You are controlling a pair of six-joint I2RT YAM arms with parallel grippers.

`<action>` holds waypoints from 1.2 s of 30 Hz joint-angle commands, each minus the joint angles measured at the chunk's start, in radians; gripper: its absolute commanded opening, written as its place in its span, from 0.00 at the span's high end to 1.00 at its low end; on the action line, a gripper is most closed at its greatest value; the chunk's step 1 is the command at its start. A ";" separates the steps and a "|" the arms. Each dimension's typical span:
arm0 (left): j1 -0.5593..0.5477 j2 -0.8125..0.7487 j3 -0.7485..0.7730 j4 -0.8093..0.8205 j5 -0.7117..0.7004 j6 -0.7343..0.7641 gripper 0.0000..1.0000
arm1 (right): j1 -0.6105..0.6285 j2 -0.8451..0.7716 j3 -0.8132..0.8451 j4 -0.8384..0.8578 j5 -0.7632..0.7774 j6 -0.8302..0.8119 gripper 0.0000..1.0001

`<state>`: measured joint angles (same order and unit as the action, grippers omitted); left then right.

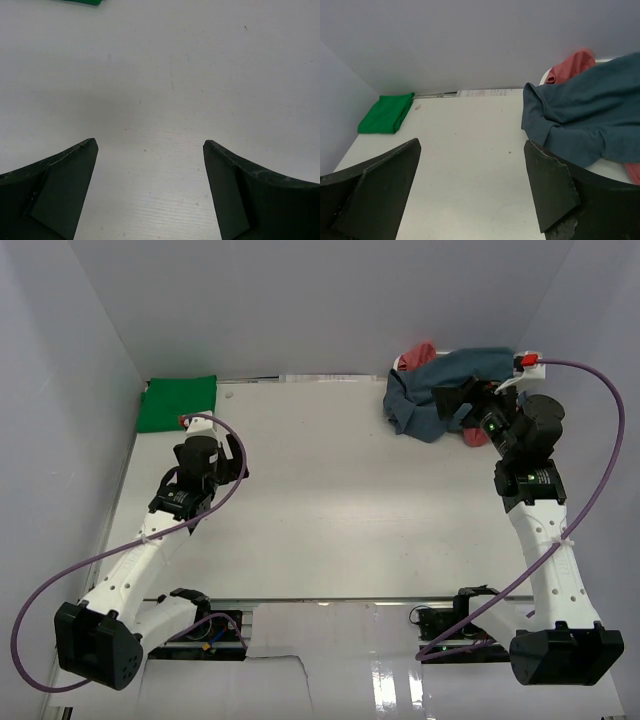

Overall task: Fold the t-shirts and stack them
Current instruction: Grab crumpled tshirt from bin with the right arm

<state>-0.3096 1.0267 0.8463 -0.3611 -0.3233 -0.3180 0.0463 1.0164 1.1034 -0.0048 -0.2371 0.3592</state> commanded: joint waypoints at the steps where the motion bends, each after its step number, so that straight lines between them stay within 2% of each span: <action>1: 0.003 0.009 0.019 0.014 0.023 0.007 0.02 | 0.000 0.043 0.067 -0.032 0.012 -0.008 0.10; 3: 0.003 0.010 0.019 0.016 0.021 0.008 0.02 | 0.000 0.112 0.090 -0.075 -0.001 -0.023 0.10; 6: 0.004 0.001 0.016 0.016 0.013 0.011 0.02 | 0.000 0.288 0.247 -0.234 -0.024 -0.081 0.10; 7: 0.004 -0.002 0.014 0.016 0.010 0.010 0.02 | 0.000 0.344 0.347 -0.272 -0.036 -0.088 0.09; 9: 0.004 -0.004 0.010 0.014 0.006 0.010 0.02 | 0.000 0.464 0.421 -0.335 -0.059 -0.103 0.00; 13: 0.003 -0.004 0.010 0.014 0.000 0.014 0.02 | 0.001 0.655 0.558 -0.386 -0.007 -0.106 0.00; 15: 0.003 -0.005 0.007 0.014 -0.002 0.014 0.02 | 0.001 0.753 0.731 -0.502 0.028 -0.129 0.00; 16: 0.001 -0.004 0.005 0.014 0.000 0.014 0.02 | 0.003 0.856 0.800 -0.545 0.027 -0.137 0.04; 17: 0.003 -0.004 0.005 0.014 0.001 0.016 0.02 | 0.006 0.904 0.926 -0.584 0.056 -0.140 0.02; 19: 0.000 0.001 0.005 0.014 0.003 0.016 0.02 | 0.018 1.040 1.071 -0.702 0.097 -0.169 0.12; 20: 0.000 0.001 0.007 0.013 0.003 0.016 0.02 | 0.018 1.041 1.101 -0.702 0.097 -0.169 0.13; 24: -0.002 0.012 0.010 0.014 0.004 0.017 0.02 | 0.033 1.088 1.092 -0.678 0.176 -0.187 0.12; 27: 0.000 0.012 0.007 0.013 0.004 0.016 0.02 | 0.047 1.129 1.084 -0.646 0.197 -0.203 0.16; 33: 0.000 0.018 0.007 0.013 0.003 0.016 0.02 | 0.098 1.130 0.966 -0.483 0.232 -0.272 0.13; 36: 0.000 0.027 0.010 0.013 0.004 0.016 0.02 | 0.104 1.149 0.960 -0.419 0.219 -0.292 0.12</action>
<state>-0.3096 1.0542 0.8463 -0.3580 -0.3149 -0.3107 0.1371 2.1578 2.0666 -0.5495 -0.0284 0.1158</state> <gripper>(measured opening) 0.977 0.878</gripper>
